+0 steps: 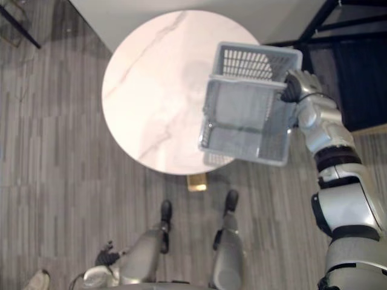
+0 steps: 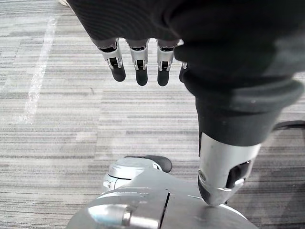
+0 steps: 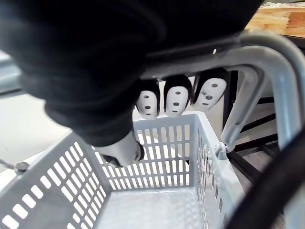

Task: Pick vegetable in the basket

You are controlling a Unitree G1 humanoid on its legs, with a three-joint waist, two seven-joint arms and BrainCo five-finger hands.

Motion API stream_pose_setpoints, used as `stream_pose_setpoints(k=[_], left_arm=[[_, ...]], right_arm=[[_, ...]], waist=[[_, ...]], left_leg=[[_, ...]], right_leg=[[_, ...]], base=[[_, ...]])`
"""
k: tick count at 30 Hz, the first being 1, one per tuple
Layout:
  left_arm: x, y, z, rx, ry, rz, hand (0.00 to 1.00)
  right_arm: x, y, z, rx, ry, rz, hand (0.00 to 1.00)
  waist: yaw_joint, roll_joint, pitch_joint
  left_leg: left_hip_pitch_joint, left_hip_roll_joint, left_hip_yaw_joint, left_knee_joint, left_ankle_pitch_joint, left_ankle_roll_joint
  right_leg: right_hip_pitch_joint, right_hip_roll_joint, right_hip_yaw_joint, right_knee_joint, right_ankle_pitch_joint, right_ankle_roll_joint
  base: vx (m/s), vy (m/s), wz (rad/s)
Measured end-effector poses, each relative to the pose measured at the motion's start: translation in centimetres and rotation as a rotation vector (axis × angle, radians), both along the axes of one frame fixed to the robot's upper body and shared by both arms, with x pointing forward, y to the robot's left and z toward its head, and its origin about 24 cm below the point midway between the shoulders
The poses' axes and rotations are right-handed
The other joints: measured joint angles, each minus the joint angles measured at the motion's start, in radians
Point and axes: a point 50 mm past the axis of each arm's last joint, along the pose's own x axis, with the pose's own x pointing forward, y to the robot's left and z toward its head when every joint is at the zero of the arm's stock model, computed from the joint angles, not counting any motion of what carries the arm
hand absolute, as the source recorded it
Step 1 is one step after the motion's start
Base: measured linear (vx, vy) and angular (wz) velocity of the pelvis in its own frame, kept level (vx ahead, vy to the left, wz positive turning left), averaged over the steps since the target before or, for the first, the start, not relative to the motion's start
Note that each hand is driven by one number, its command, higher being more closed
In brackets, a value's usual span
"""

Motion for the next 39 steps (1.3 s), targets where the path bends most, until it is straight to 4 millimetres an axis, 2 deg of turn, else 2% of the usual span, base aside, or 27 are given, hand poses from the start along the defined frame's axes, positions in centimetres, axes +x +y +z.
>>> stream_pose_setpoints(k=[3,5,8,10,21,25,30,33,39], left_arm=[[0.0,0.0,0.0,0.002,0.001,0.0,0.0],[0.1,0.2,0.1,0.007,0.0,-0.001,0.0],[0.2,0.2,0.1,0.01,0.005,-0.01,0.0],[0.3,0.3,0.1,0.019,0.011,-0.03,0.0],[-0.2,2.0,0.3,0.056,0.025,-0.016,0.0],[-1.0,2.4,0.2,0.068,0.051,-0.012,0.0],[-2.1,2.6,-0.1,0.081,0.097,-0.051,0.0],[-2.9,2.8,-0.3,0.08,0.118,-0.048,0.0],[-4.2,2.8,-0.5,0.083,0.166,-0.073,0.0]], right_arm=[[0.1,0.6,-0.6,-0.04,0.036,0.017,1.0],[0.3,2.4,-0.7,-0.107,0.061,0.087,1.0],[0.3,4.0,-0.8,-0.145,0.077,0.155,1.0],[0.2,4.2,-2.0,-0.158,0.125,0.175,1.0],[-1.3,6.6,-6.8,-0.181,0.263,0.309,1.0],[-2.6,8.1,-7.9,-0.184,0.264,0.394,1.0],[-6.1,9.3,-10.2,-0.173,0.308,0.534,1.0],[-8.2,9.0,-10.9,-0.105,0.334,0.579,1.0],[-10.5,7.7,-12.2,-0.066,0.386,0.576,1.0]], waist=[[-0.001,-0.002,0.001],[0.0,-0.012,-0.001],[-0.001,-0.012,-0.001],[-0.002,-0.018,-0.004],[-0.009,-0.109,-0.052],[-0.03,-0.128,-0.082],[-0.055,-0.15,-0.16],[-0.06,-0.158,-0.203],[-0.072,-0.153,-0.267]], left_leg=[[0.018,0.002,0.004,-0.003,0.0,0.0],[0.037,0.005,0.023,-0.01,0.0,0.0],[0.053,0.012,0.028,-0.014,0.0,0.0],[0.067,0.015,0.024,-0.018,0.0,0.0],[0.087,0.013,0.019,-0.009,-0.001,-0.001],[0.108,0.013,0.021,-0.009,-0.002,-0.002],[0.125,0.015,0.032,-0.004,-0.011,-0.007],[0.142,0.02,0.053,-0.001,-0.02,-0.011],[0.17,0.037,0.086,-0.001,-0.045,-0.021]], right_leg=[[0.016,0.002,0.004,-0.001,0.0,0.0],[0.019,0.008,0.026,0.0,0.001,0.001],[0.029,0.014,0.031,-0.001,0.001,0.001],[0.044,0.018,0.027,-0.001,0.001,0.001],[0.07,0.015,0.025,-0.001,0.001,0.002],[0.092,0.015,0.026,-0.007,0.002,0.003],[0.109,0.018,0.038,-0.016,0.003,0.008],[0.113,0.022,0.06,-0.016,0.002,0.009],[0.123,0.041,0.091,-0.017,-0.015,0.019]], base=[[0.01,0.002,-0.04],[0.01,-0.003,-0.21],[0.0,-0.006,-0.09],[0.0,-0.004,0.02],[0.0,0.0,0.0],[0.0,0.001,-0.01],[0.0,0.002,-0.07],[-0.01,-0.002,-0.2],[-0.01,-0.02,-0.19]])
